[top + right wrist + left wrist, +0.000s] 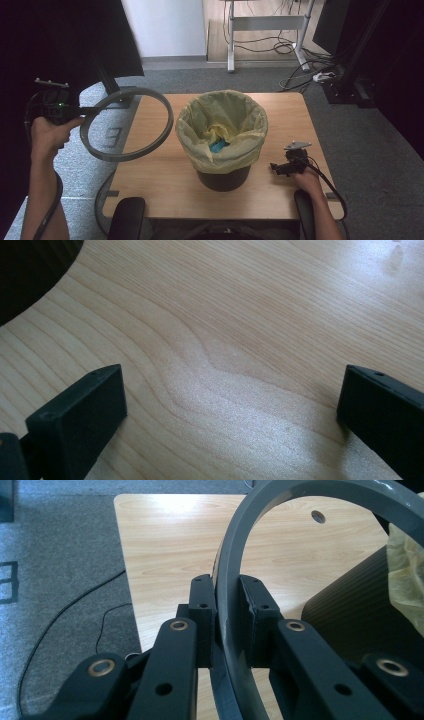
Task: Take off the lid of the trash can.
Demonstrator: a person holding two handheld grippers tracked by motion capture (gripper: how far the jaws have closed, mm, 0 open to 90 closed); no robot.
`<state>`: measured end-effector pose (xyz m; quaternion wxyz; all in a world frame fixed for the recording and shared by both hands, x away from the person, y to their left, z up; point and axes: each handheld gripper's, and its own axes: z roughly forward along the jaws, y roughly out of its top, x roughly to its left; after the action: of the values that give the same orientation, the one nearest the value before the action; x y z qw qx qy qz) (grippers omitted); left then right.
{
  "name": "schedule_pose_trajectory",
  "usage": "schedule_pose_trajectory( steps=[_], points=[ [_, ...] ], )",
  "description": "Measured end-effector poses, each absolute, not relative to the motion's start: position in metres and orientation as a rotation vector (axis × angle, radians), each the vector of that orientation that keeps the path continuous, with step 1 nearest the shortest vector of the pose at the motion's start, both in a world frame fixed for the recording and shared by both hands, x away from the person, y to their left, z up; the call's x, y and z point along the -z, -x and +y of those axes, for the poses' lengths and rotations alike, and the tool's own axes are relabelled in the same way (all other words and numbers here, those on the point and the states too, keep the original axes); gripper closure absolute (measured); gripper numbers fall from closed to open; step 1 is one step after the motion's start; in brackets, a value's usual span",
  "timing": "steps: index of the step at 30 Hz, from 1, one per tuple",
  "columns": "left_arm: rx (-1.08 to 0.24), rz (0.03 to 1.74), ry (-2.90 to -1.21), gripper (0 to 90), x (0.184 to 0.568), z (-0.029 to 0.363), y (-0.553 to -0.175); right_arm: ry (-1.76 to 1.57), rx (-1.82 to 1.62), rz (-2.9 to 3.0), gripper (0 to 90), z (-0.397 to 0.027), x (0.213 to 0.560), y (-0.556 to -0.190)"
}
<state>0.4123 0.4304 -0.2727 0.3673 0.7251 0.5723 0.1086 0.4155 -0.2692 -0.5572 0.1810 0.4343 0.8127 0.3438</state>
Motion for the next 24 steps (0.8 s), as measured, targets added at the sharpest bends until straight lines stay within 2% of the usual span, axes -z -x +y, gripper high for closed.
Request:
schedule_pose_trajectory(
  steps=[24],
  points=[
    [-0.297,1.516,-1.831,78.1,0.341,0.432,-0.424,-1.222,-0.969,2.297,0.0,-0.269,0.557,-0.416]
  ],
)
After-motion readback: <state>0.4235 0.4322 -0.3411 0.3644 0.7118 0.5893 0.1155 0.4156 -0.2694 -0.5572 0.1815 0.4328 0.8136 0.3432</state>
